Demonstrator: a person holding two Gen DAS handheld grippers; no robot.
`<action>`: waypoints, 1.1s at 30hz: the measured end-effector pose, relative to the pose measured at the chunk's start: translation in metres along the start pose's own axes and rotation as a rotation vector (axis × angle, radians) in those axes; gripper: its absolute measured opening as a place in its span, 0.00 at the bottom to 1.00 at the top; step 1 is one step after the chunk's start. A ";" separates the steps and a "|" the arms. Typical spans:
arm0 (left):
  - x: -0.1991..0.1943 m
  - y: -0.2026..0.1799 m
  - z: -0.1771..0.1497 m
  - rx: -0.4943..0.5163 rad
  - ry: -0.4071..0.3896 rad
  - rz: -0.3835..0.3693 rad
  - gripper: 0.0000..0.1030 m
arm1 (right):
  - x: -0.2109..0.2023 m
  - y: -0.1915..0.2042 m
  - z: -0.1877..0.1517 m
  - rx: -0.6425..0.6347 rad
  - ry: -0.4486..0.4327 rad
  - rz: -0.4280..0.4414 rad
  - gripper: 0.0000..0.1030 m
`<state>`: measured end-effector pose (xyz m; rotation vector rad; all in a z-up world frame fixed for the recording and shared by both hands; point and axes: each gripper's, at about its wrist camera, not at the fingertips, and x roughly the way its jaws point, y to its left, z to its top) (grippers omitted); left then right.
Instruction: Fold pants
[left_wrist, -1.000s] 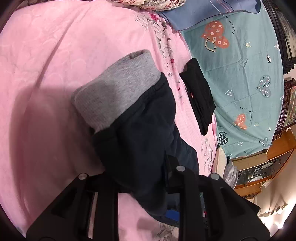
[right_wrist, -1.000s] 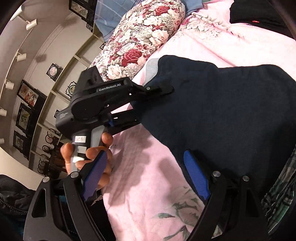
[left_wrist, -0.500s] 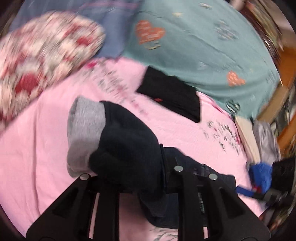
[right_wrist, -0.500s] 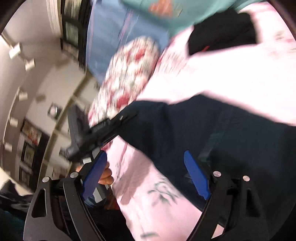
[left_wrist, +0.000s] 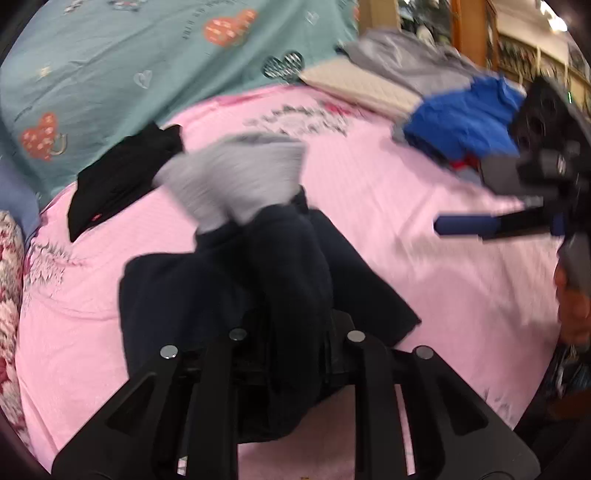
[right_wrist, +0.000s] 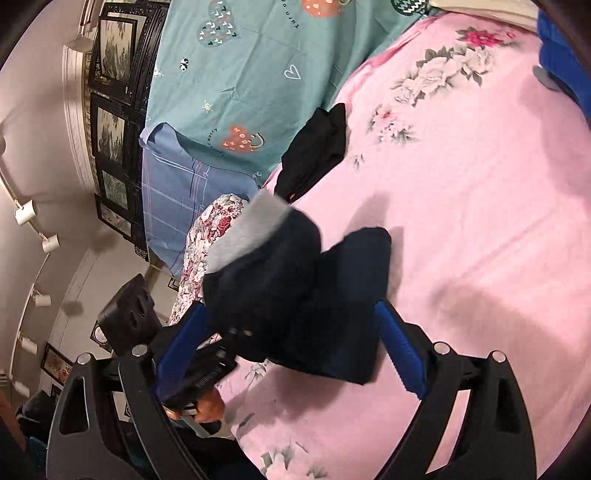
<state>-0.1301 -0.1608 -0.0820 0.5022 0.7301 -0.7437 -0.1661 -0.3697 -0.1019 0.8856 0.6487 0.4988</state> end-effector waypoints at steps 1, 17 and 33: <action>0.002 -0.005 -0.003 0.020 0.013 0.008 0.26 | -0.001 0.000 0.000 -0.003 0.003 0.004 0.89; -0.007 0.107 -0.043 -0.455 0.049 -0.139 0.81 | 0.038 0.031 0.021 0.037 0.090 0.273 0.93; 0.017 0.166 -0.076 -0.745 0.143 -0.348 0.81 | 0.025 -0.009 0.008 0.133 0.290 -0.166 0.95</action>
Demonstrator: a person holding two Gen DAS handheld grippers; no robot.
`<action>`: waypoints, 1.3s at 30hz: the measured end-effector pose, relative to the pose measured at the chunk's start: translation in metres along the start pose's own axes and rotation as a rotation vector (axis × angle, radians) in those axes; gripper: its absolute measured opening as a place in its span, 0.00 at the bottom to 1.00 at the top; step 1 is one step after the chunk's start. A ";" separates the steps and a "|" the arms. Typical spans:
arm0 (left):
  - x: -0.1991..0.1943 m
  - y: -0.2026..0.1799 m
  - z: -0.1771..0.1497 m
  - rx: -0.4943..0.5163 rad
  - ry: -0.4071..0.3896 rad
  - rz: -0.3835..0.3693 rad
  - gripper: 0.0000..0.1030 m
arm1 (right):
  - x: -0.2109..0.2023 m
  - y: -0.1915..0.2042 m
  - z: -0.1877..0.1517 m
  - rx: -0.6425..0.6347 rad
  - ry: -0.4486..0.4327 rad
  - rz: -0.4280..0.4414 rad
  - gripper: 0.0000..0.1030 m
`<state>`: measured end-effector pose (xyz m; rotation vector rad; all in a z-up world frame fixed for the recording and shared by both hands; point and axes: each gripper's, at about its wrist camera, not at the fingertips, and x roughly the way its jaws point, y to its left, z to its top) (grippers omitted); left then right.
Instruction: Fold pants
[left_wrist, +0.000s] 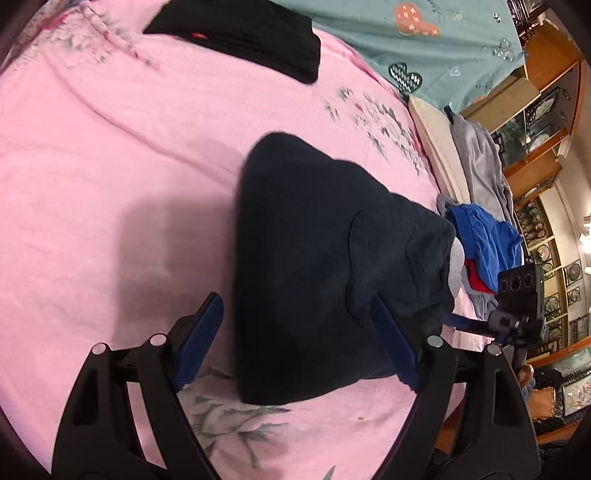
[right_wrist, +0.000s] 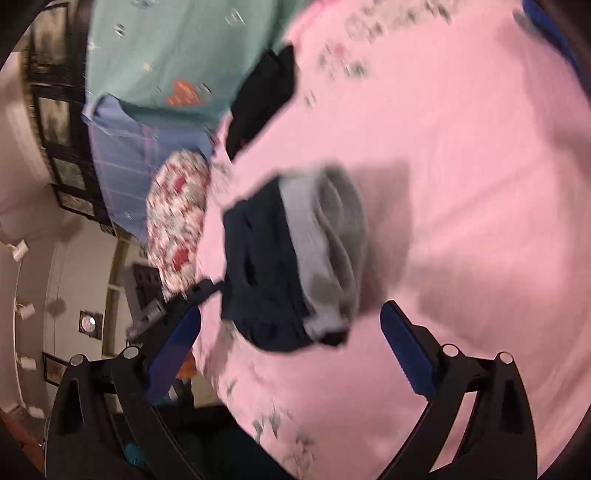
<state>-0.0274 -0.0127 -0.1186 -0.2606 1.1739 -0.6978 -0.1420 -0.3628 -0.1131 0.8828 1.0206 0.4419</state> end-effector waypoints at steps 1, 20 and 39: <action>0.006 0.000 0.001 -0.008 0.017 0.002 0.81 | 0.007 -0.001 -0.004 -0.008 0.029 -0.018 0.95; 0.039 -0.002 0.020 -0.025 0.051 -0.150 0.92 | 0.064 0.025 0.014 -0.068 0.167 -0.007 0.99; 0.022 0.029 0.007 -0.122 0.115 -0.306 0.83 | 0.054 0.000 0.008 -0.052 0.105 -0.014 0.36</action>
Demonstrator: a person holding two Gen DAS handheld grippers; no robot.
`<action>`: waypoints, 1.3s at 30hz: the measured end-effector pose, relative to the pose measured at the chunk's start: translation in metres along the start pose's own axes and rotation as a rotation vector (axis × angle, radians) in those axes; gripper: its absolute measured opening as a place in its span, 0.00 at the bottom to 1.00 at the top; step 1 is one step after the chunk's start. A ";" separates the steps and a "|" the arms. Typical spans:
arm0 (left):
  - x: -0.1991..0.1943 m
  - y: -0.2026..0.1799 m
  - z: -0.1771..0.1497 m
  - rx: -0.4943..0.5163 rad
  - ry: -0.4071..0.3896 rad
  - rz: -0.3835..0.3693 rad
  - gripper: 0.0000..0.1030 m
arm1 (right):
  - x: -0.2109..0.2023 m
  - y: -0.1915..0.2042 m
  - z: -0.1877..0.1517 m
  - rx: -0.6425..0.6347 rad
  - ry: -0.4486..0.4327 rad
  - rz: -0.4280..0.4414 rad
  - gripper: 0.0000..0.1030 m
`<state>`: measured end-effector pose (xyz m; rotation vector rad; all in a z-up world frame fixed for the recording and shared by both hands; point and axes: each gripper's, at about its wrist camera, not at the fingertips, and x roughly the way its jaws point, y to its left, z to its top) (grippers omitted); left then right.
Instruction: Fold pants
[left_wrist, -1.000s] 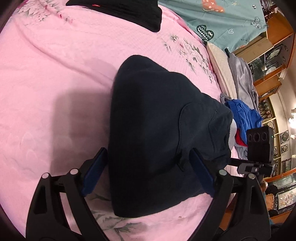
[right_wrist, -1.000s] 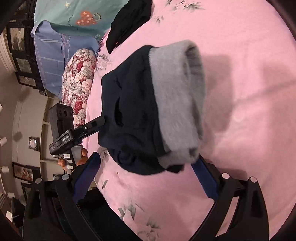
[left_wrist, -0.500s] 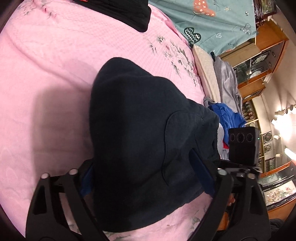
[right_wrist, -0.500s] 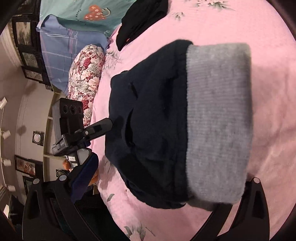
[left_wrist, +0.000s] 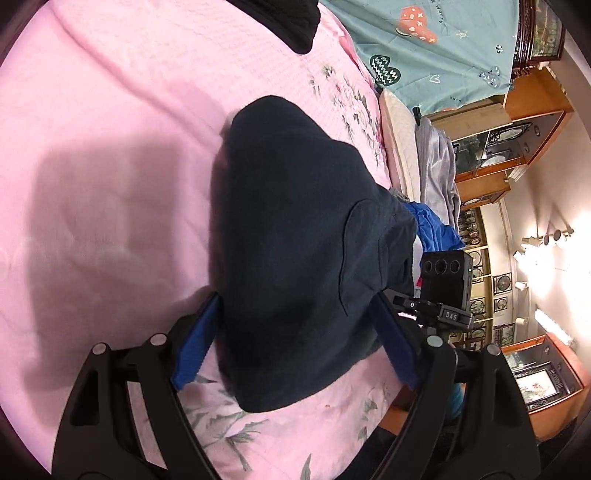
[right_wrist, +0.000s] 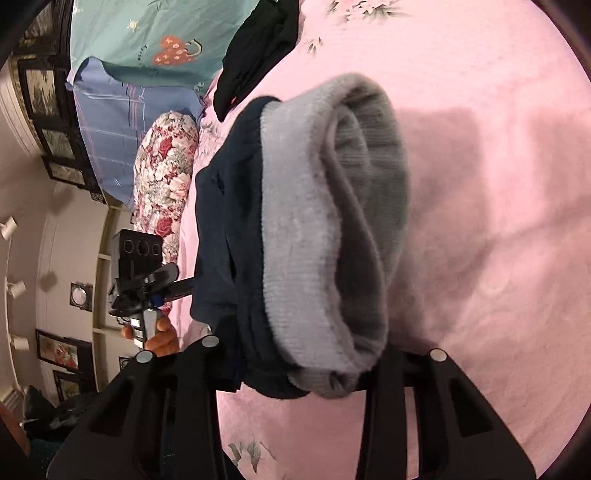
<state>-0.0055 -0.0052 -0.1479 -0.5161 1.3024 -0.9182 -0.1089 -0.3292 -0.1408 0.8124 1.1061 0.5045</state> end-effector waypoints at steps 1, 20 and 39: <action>0.004 -0.003 0.000 0.011 -0.004 0.000 0.84 | 0.001 0.000 0.001 0.002 0.002 0.003 0.34; 0.003 -0.027 -0.001 0.110 -0.120 -0.065 0.24 | -0.007 0.004 -0.003 -0.015 -0.048 0.033 0.34; -0.135 -0.111 0.166 0.355 -0.443 0.173 0.23 | -0.003 0.156 0.162 -0.401 -0.196 0.103 0.33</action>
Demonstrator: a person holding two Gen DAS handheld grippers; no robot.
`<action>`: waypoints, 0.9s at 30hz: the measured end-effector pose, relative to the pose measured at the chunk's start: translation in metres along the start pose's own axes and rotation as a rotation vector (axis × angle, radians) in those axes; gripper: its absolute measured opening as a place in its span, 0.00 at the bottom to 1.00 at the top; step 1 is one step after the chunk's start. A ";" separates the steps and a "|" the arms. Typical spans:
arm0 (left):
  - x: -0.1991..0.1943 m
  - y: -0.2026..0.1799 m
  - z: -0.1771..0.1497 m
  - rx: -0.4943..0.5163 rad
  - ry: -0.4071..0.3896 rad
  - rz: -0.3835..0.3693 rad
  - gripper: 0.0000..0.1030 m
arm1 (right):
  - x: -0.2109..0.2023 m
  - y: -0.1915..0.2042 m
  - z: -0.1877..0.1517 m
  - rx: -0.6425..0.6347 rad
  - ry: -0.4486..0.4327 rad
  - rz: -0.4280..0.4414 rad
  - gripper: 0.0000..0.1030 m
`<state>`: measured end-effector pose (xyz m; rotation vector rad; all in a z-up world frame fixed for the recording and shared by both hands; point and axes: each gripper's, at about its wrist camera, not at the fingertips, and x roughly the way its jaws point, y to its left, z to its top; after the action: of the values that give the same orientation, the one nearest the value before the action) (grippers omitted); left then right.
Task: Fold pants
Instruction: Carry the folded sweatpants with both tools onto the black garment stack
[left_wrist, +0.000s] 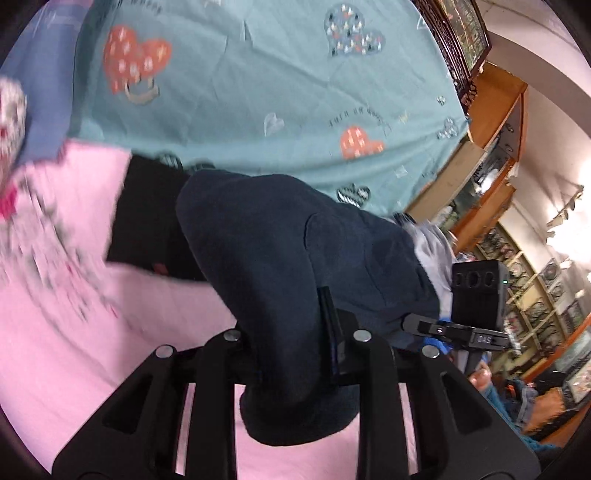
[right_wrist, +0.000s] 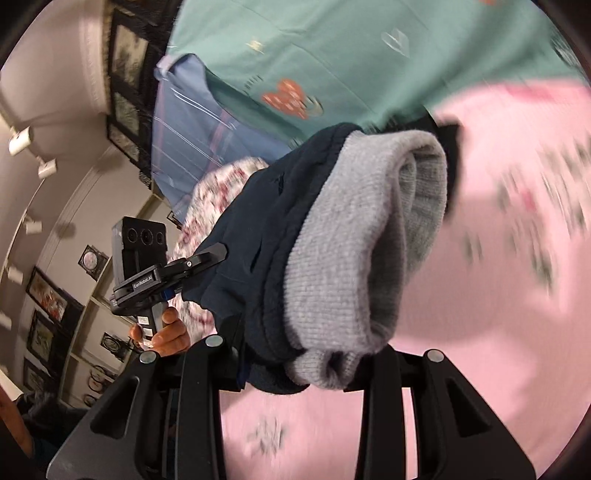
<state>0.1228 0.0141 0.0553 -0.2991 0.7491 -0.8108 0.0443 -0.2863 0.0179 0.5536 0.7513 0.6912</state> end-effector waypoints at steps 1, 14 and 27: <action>-0.001 0.000 0.011 0.012 -0.014 0.017 0.23 | 0.003 0.003 0.012 -0.020 -0.011 0.004 0.33; 0.056 0.052 0.109 0.054 -0.060 0.224 0.23 | 0.082 -0.004 0.140 -0.197 -0.032 -0.032 0.33; 0.124 0.108 0.120 0.097 -0.013 0.353 0.23 | 0.156 -0.064 0.159 -0.177 -0.029 -0.074 0.33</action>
<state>0.3225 -0.0111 0.0248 -0.0800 0.7225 -0.5083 0.2723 -0.2463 0.0063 0.3724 0.6727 0.6721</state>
